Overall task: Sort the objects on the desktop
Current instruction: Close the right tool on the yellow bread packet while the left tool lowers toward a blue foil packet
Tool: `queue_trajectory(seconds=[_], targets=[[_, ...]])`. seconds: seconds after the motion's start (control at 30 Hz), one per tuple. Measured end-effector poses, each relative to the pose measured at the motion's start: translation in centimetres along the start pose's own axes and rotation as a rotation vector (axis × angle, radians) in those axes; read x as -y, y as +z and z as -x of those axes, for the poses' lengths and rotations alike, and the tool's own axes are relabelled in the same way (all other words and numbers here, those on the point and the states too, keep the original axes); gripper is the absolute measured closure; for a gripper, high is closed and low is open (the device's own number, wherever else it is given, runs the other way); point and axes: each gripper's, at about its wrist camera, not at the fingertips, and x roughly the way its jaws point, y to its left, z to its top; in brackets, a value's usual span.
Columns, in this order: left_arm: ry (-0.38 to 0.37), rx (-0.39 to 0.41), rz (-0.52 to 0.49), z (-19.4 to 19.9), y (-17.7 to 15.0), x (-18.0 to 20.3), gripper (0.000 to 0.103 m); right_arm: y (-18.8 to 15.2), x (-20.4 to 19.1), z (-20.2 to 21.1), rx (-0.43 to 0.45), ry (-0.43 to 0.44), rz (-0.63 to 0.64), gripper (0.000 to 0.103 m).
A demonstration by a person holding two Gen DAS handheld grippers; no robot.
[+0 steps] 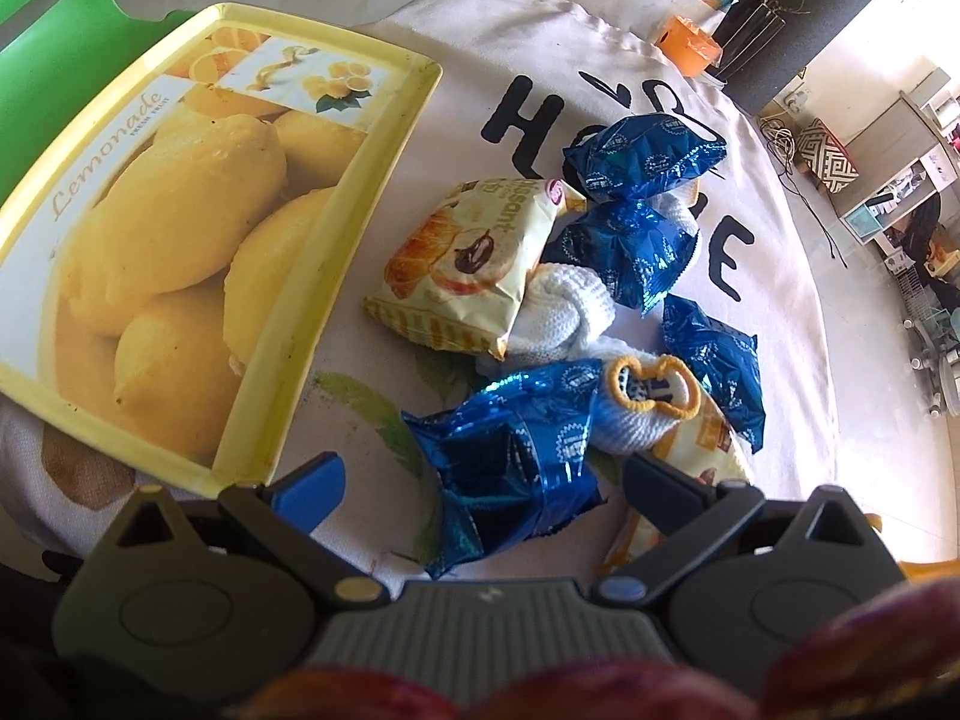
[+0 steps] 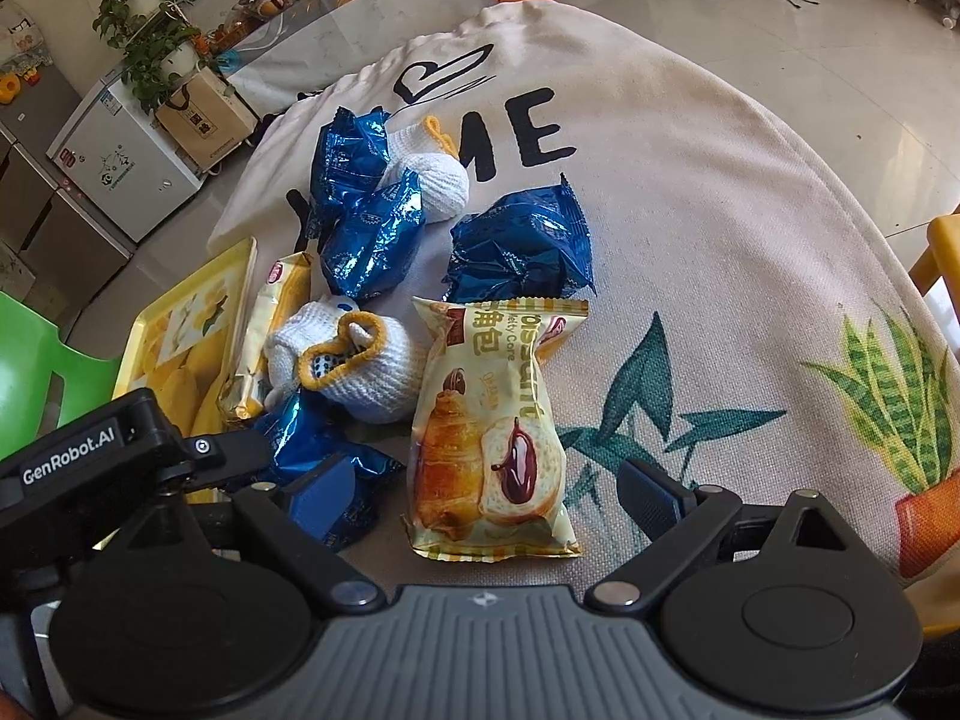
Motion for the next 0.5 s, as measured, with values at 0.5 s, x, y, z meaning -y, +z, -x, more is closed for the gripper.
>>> queue_trajectory(seconds=[0.5], targets=[[0.039,-0.050,-0.018,-2.5,-0.2,0.8,0.000,0.6,1.8,-0.6,0.020,-0.155,-0.061,0.015]])
